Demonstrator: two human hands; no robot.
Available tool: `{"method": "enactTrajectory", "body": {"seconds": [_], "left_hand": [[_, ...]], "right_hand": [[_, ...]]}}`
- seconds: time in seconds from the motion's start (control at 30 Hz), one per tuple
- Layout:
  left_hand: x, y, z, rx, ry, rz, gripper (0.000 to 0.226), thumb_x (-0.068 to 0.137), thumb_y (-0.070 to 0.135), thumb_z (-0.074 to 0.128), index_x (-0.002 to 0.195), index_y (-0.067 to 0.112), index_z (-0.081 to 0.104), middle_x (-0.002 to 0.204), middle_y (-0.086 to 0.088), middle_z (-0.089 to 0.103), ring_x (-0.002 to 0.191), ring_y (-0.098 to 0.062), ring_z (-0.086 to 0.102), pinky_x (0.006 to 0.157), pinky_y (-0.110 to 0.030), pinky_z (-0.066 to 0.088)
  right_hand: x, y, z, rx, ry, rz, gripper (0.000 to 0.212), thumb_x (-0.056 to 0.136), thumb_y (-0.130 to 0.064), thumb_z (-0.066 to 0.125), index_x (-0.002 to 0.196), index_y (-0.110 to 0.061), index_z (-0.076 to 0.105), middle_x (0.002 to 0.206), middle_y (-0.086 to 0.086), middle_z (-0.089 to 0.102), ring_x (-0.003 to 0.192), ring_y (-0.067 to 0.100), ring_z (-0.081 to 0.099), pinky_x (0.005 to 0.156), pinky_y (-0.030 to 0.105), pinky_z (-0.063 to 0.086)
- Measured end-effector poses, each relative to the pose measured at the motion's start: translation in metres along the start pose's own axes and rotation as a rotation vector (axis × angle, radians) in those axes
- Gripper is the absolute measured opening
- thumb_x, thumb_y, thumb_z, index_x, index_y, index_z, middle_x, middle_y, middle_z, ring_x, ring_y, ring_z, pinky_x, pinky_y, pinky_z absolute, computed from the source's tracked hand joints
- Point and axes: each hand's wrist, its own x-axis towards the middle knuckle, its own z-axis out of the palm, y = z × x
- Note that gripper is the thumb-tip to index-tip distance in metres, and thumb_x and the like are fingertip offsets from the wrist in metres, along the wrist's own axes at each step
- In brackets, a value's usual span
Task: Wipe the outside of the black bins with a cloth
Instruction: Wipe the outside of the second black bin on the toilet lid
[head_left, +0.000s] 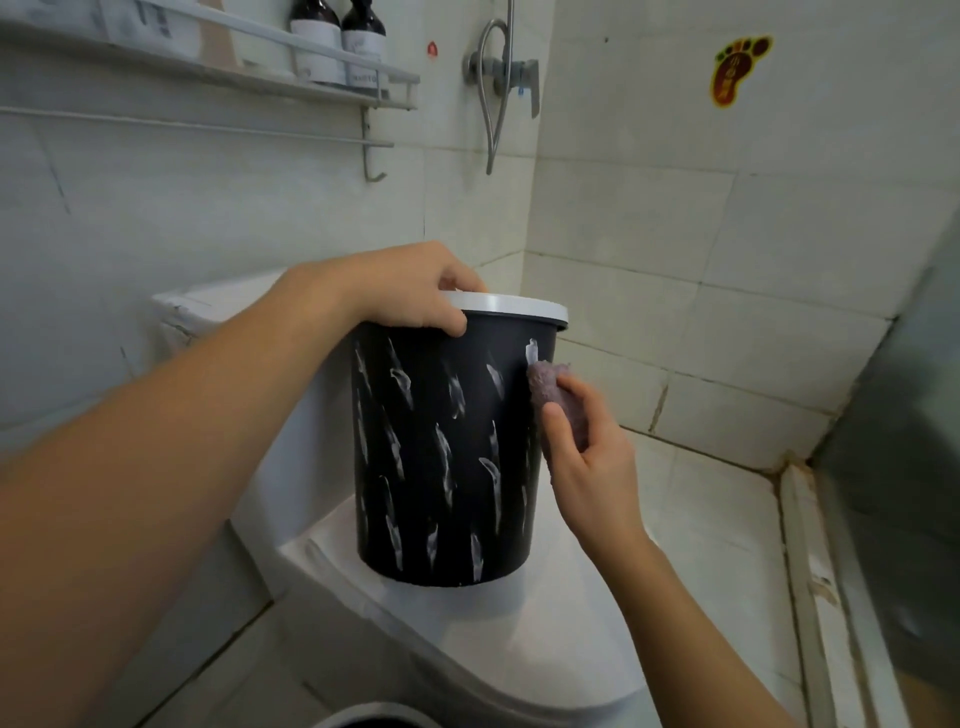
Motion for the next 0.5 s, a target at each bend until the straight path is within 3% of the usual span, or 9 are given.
{"method": "enactTrajectory", "body": {"seconds": [0.1,0.17,0.33,0.5], "left_hand": [[0.005,-0.004,0.008,0.048,0.016,-0.014,0.021,0.067,0.038,0.057,0.086,0.036,0.067,0.085,0.006,0.066,0.087,-0.018,0.063,0.076,-0.036,0.049],[0.008,-0.007,0.01,0.095,0.056,-0.019,0.018,0.065,0.044,0.051,0.08,0.041,0.061,0.086,0.01,0.063,0.088,-0.016,0.06,0.074,-0.033,0.046],[0.018,-0.014,0.015,0.173,0.157,0.055,0.037,0.07,0.051,0.049,0.106,0.044,0.058,0.098,0.016,0.063,0.097,-0.016,0.056,0.085,-0.038,0.044],[0.023,-0.014,0.016,-0.038,0.226,0.117,0.028,0.071,0.05,0.06,0.098,0.048,0.066,0.1,0.018,0.067,0.1,-0.01,0.06,0.095,-0.042,0.047]], "right_hand": [[0.008,0.006,0.001,-0.03,0.007,-0.021,0.029,0.098,-0.039,0.054,0.128,-0.038,0.054,0.119,-0.016,0.063,0.108,0.005,0.059,0.094,0.041,0.051],[0.014,0.009,0.003,-0.056,0.017,-0.043,0.032,0.097,-0.038,0.055,0.129,-0.039,0.051,0.121,-0.017,0.062,0.107,0.005,0.059,0.093,0.04,0.052],[0.03,0.009,0.009,-0.101,0.048,-0.08,0.04,0.095,-0.037,0.059,0.131,-0.046,0.044,0.122,-0.02,0.059,0.103,0.003,0.057,0.091,0.037,0.052],[0.052,0.001,0.006,-0.173,0.066,-0.163,0.047,0.088,-0.048,0.057,0.131,-0.044,0.039,0.112,-0.02,0.055,0.094,0.006,0.057,0.077,0.024,0.048]]}}
